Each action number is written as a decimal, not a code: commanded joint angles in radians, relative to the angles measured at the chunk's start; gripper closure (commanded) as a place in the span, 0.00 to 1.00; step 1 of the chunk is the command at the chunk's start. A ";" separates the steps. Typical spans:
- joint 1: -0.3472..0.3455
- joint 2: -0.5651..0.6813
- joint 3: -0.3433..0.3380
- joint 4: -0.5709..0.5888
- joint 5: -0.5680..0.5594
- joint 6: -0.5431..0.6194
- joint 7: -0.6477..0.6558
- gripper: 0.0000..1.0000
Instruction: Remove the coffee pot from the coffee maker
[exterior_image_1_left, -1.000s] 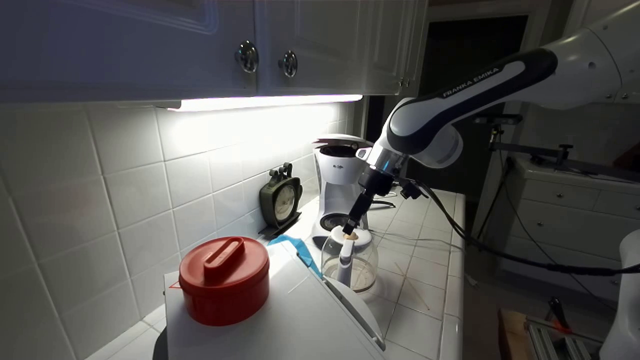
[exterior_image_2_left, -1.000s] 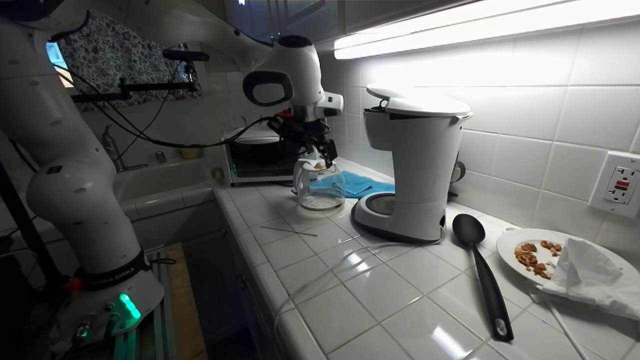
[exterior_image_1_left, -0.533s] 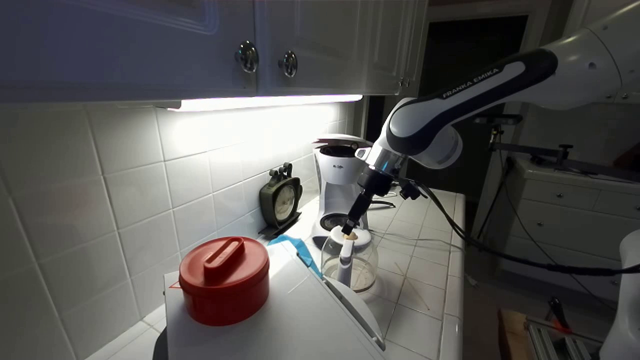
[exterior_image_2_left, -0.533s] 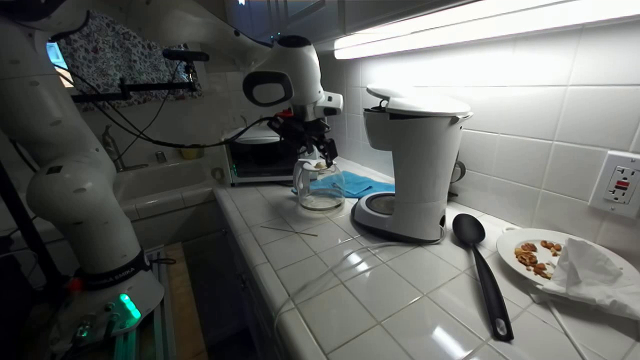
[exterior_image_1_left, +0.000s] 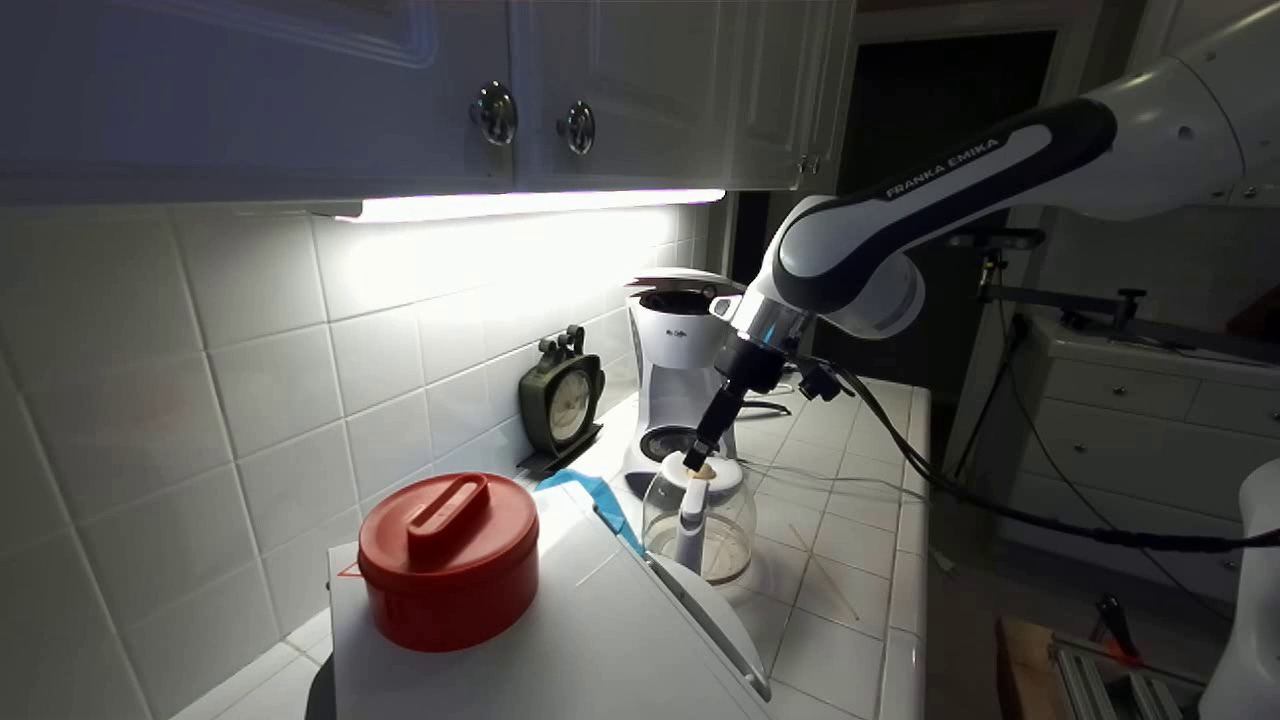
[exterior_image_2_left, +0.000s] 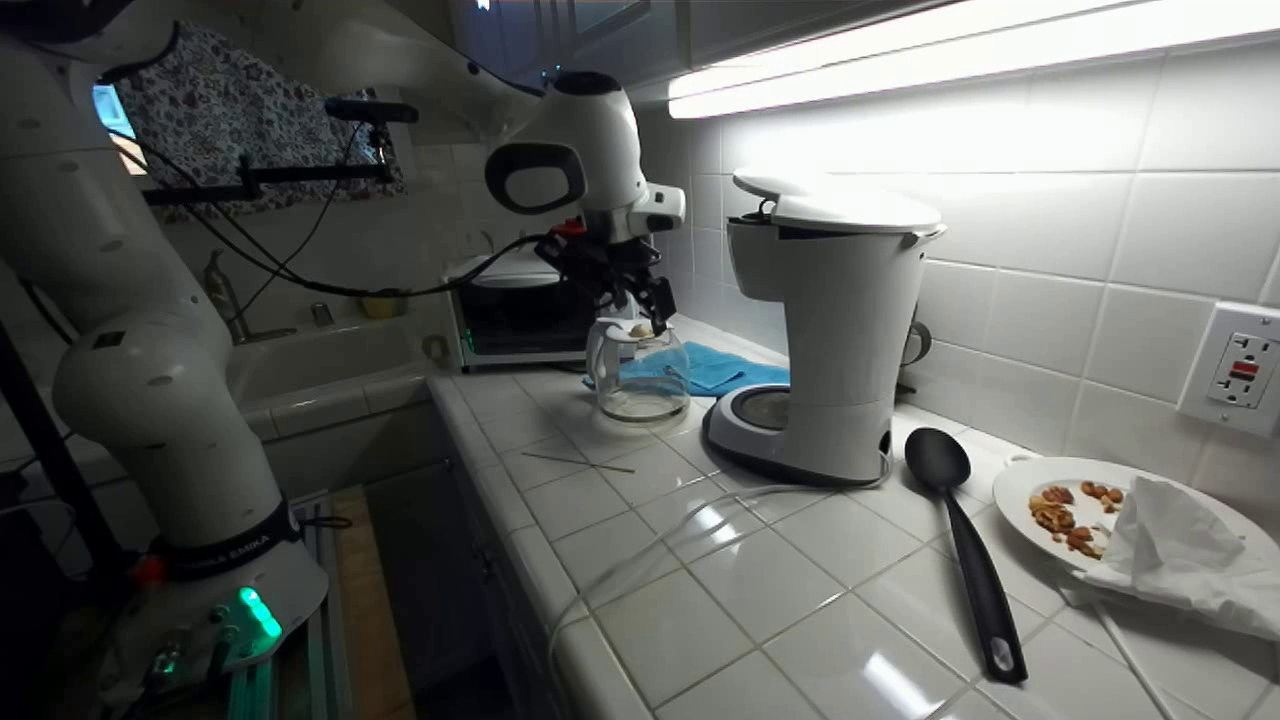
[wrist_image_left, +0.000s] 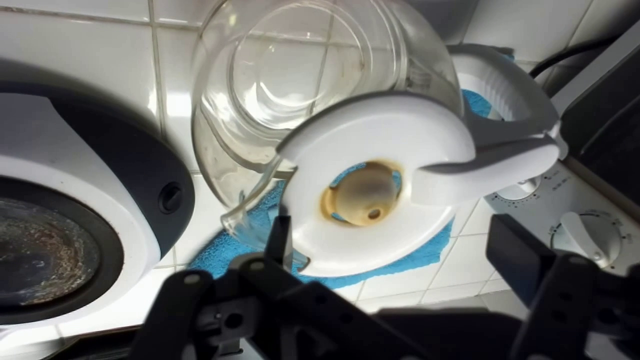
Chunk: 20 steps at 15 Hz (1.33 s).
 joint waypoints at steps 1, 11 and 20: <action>-0.004 -0.025 0.006 -0.024 -0.041 0.023 0.017 0.00; -0.003 -0.018 0.009 -0.032 -0.077 0.038 0.020 0.00; -0.004 -0.015 0.009 -0.032 -0.097 0.051 0.022 0.00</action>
